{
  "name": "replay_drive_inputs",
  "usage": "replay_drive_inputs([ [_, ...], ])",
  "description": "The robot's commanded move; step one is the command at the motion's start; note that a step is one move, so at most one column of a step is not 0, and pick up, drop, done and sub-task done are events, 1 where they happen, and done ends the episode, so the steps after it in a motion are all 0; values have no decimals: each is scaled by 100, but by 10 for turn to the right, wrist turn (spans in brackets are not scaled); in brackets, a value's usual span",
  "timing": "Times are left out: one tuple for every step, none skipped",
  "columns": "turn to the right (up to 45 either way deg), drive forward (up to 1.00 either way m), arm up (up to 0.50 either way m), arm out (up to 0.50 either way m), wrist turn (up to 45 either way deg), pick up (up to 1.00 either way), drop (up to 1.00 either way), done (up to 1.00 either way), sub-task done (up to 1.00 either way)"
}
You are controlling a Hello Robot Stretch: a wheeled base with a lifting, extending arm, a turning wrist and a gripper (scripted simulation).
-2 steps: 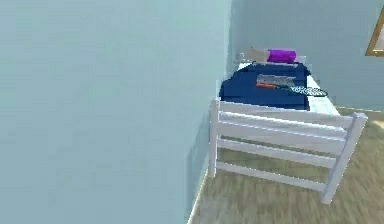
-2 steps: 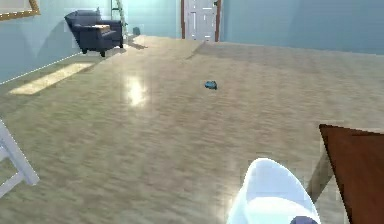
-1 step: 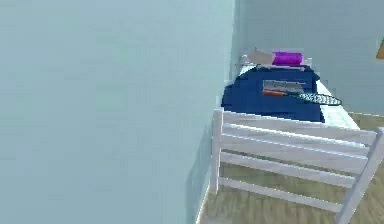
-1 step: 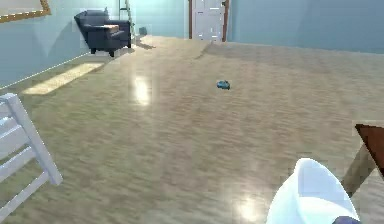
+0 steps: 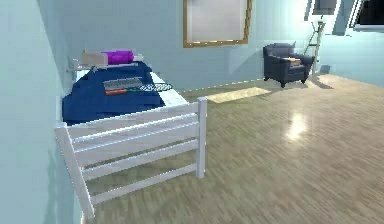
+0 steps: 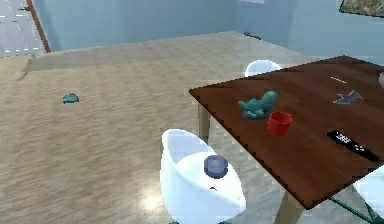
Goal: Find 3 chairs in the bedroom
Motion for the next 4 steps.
replay_drive_inputs([
  [180,0,0,0,0,0,0,0,0],
  [0,50,0,0,0,0,0,0,0],
  [450,0,0,0,0,0,0,0,0],
  [450,0,0,0,0,0,0,0,0],
])
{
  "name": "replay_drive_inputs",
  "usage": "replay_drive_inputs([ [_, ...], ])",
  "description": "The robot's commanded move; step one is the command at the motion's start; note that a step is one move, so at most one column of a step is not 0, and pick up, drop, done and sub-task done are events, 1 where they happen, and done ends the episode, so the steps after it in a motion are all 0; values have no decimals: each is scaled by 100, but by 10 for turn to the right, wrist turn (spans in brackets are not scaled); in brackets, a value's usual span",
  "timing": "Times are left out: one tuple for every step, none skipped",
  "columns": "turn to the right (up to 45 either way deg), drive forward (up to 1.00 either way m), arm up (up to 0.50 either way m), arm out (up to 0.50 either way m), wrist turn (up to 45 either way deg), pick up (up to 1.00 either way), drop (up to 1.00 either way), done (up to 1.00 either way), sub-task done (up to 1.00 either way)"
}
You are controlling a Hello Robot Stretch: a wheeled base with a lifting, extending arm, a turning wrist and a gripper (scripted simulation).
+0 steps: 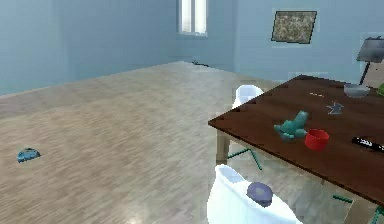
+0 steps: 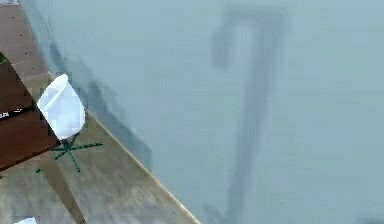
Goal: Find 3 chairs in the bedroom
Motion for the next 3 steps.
replay_drive_inputs([
  [210,0,0,0,0,0,0,0,0],
  [0,0,0,0,0,0,0,0,100],
  [450,0,0,0,0,0,0,0,0],
])
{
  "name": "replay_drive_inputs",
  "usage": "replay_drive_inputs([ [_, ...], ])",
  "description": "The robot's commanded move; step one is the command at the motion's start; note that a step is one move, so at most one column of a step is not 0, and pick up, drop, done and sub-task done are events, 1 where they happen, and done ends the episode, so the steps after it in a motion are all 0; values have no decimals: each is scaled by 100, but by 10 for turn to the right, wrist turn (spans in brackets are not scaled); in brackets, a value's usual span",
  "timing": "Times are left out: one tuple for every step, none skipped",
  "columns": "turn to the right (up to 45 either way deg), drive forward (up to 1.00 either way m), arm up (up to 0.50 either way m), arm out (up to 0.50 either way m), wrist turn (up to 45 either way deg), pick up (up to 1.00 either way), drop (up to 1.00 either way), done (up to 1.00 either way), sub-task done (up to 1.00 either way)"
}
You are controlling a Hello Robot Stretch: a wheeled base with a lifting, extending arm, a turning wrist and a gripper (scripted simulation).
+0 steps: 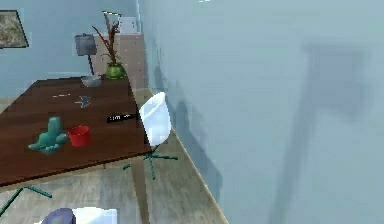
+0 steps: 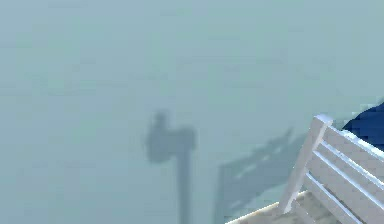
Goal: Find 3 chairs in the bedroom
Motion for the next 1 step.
replay_drive_inputs([
  [30,0,0,0,0,0,0,0,0],
])
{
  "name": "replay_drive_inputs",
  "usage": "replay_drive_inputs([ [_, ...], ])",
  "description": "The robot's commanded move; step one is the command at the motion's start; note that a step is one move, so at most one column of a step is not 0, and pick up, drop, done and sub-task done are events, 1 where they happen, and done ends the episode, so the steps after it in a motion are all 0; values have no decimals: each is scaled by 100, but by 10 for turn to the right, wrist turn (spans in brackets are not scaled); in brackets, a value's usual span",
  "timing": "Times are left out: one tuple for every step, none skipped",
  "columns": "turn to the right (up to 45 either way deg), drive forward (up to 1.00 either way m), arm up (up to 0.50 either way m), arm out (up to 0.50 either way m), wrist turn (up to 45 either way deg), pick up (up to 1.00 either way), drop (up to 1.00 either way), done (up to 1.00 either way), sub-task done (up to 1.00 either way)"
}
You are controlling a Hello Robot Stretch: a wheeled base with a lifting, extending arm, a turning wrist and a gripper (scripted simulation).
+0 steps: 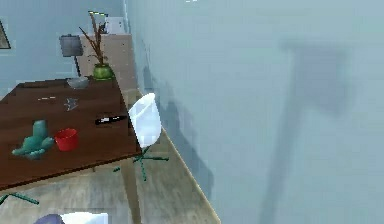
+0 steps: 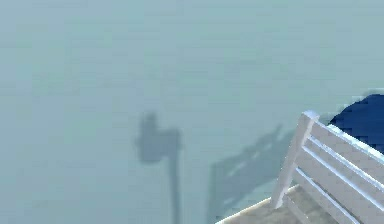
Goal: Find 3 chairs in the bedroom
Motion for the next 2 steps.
replay_drive_inputs([
  [0,60,0,0,0,0,0,0,0],
  [-240,0,0,0,0,0,0,0,0],
])
